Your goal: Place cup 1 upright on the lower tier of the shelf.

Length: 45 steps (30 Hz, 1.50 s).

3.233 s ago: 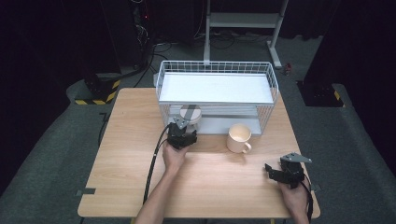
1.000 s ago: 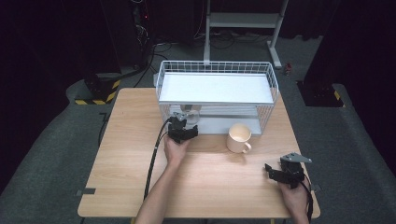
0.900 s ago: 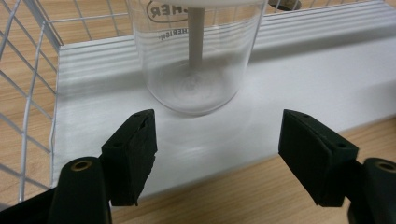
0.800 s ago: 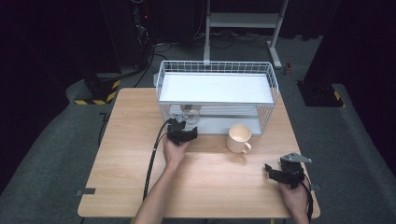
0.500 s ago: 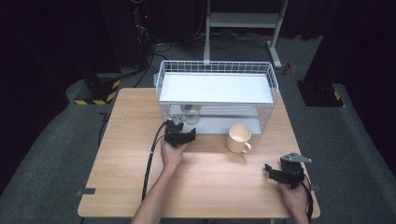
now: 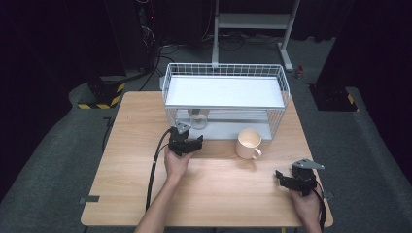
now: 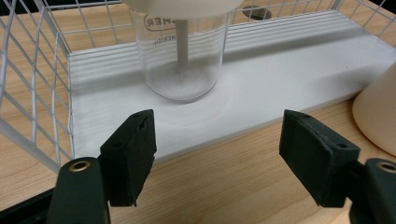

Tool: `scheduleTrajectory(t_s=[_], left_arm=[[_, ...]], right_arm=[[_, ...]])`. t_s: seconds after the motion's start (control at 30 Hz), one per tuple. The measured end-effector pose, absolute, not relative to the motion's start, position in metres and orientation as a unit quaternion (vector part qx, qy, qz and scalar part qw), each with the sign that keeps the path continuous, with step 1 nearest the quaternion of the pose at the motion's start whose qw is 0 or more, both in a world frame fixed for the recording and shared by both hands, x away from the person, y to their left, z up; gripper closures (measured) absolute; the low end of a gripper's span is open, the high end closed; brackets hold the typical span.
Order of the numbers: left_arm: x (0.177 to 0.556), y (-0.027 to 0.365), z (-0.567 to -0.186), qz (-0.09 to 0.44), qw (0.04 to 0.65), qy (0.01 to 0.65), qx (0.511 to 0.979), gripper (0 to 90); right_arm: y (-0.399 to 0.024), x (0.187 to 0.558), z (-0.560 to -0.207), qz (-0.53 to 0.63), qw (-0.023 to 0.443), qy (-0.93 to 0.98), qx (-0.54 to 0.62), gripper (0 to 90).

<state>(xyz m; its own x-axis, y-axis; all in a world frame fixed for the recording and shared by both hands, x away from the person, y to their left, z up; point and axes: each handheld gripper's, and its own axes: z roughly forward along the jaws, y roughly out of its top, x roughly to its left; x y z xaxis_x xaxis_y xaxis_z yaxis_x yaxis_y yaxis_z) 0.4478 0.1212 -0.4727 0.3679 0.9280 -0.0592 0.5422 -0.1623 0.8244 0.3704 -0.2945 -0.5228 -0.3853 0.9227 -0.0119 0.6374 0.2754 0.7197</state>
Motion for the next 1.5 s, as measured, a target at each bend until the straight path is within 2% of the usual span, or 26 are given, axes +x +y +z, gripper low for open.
scheduleTrajectory(t_s=[0.77, 1.5], left_arm=[[0.419, 0.125, -0.456, 0.241, 0.413, 0.48, 0.735, 27.4], [0.394, 0.138, -0.455, 0.239, 0.42, 0.483, 0.731, 27.2]], right_arm=[[-0.295, 0.37, -0.523, 0.322, 0.221, 0.767, 0.508, 27.8], [-0.295, 0.37, -0.523, 0.322, 0.221, 0.767, 0.508, 27.8]])
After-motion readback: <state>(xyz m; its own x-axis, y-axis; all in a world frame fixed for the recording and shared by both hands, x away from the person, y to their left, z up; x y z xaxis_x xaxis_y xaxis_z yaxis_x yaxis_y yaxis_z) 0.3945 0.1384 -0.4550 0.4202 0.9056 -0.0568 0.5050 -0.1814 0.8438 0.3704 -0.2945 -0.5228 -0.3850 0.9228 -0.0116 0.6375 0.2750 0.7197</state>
